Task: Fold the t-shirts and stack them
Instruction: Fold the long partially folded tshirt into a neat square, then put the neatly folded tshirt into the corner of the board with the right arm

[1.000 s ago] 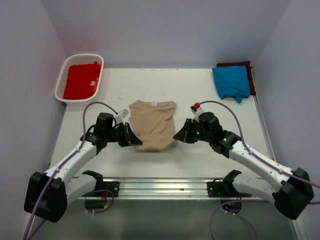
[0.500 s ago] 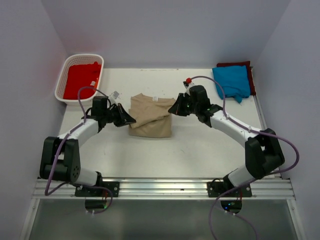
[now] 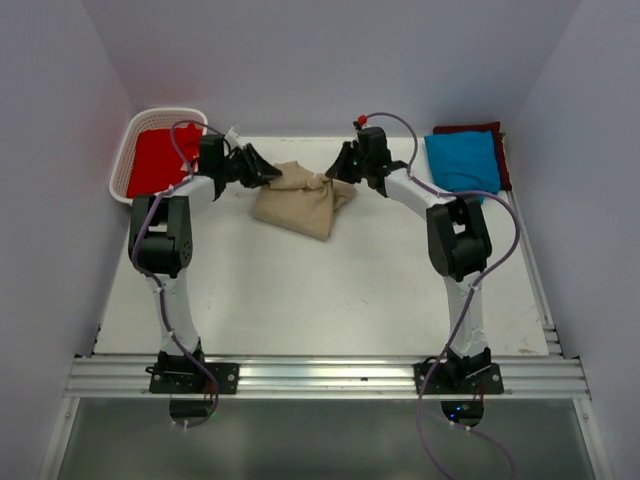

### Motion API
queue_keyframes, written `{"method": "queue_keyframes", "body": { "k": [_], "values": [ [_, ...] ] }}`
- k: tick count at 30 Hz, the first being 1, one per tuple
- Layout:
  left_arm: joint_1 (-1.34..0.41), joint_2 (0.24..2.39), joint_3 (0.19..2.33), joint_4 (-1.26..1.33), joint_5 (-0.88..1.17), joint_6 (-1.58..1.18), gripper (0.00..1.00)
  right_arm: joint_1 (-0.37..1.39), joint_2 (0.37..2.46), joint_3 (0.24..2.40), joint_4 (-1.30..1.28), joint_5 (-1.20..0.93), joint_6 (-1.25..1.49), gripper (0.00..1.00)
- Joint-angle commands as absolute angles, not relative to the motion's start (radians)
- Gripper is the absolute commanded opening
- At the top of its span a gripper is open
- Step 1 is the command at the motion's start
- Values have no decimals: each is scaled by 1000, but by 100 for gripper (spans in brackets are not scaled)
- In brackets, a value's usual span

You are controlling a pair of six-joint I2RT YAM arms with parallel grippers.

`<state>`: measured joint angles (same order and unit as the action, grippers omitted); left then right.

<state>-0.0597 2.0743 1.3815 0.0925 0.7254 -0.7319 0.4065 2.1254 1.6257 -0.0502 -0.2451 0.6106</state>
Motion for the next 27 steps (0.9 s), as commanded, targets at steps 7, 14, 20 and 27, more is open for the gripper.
{"method": "queue_keyframes", "body": {
  "k": [7, 14, 20, 27],
  "values": [
    [-2, 2143, 1576, 426, 769, -828, 100, 387, 2197, 1826, 43, -35, 629, 99],
    [-2, 2045, 1442, 376, 752, -746, 100, 394, 1996, 1497, 222, -93, 618, 99],
    [-2, 2075, 1473, 107, 689, -608, 100, 402, 1956, 1365, 215, -176, 661, 99],
    [-8, 2143, 1464, 176, 842, -678, 100, 400, 2071, 1330, 250, -251, 782, 99]
  ]
}}
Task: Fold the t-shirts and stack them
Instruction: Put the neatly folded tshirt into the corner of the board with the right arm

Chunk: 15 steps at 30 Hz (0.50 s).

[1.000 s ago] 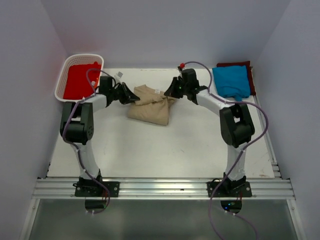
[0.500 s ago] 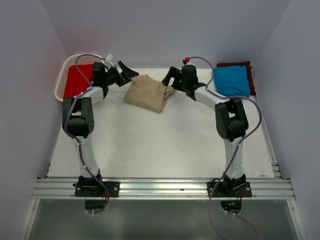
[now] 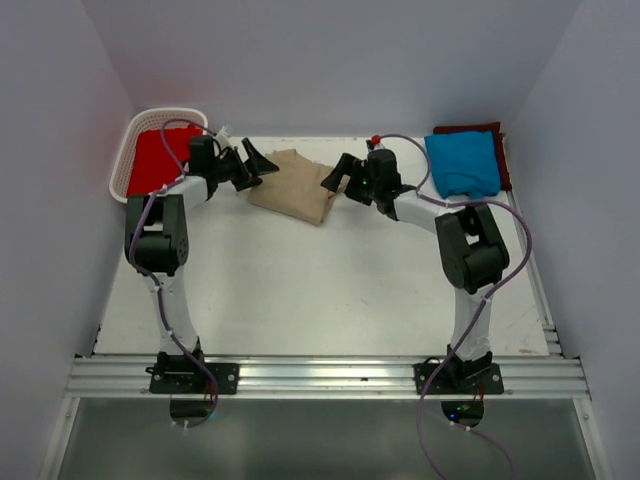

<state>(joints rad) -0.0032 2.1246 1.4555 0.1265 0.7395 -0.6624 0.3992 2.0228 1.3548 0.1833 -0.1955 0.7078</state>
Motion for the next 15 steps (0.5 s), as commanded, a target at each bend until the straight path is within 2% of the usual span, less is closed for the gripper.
{"method": "queue_keyframes", "body": {
  "k": [1, 6, 15],
  "values": [
    [-12, 2143, 1466, 187, 860, -689, 100, 402, 2082, 1330, 258, -256, 807, 99],
    [-57, 2086, 1456, 290, 931, -765, 100, 403, 2126, 1348, 235, -249, 822, 99],
    [-81, 2166, 1520, 139, 873, -703, 100, 405, 2210, 1422, 172, -213, 854, 99]
  ]
}}
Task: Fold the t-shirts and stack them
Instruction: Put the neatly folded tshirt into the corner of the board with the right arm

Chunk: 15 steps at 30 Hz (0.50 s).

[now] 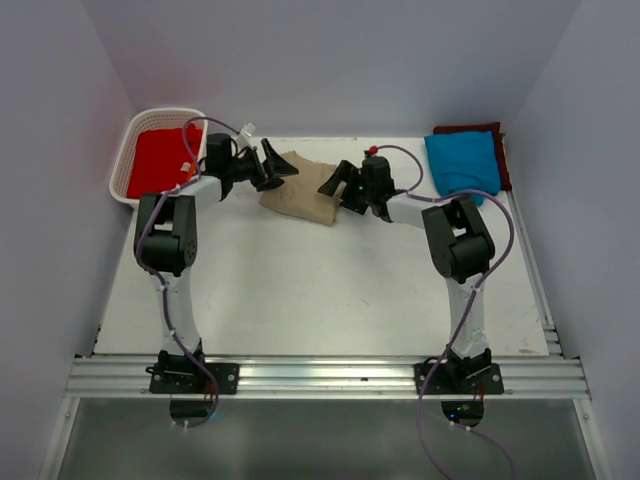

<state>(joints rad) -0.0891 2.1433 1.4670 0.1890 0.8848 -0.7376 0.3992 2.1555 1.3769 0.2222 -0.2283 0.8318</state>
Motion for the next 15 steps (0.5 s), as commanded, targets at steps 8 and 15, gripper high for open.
{"method": "queue_keyframes", "body": {
  "k": [8, 15],
  "values": [
    [-81, 2227, 1532, 25, 828, -666, 100, 414, 2370, 1670, 46, -236, 842, 99],
    [-68, 2278, 1508, -28, 802, -660, 100, 443, 2450, 1787, -43, -276, 816, 87]
  ]
}}
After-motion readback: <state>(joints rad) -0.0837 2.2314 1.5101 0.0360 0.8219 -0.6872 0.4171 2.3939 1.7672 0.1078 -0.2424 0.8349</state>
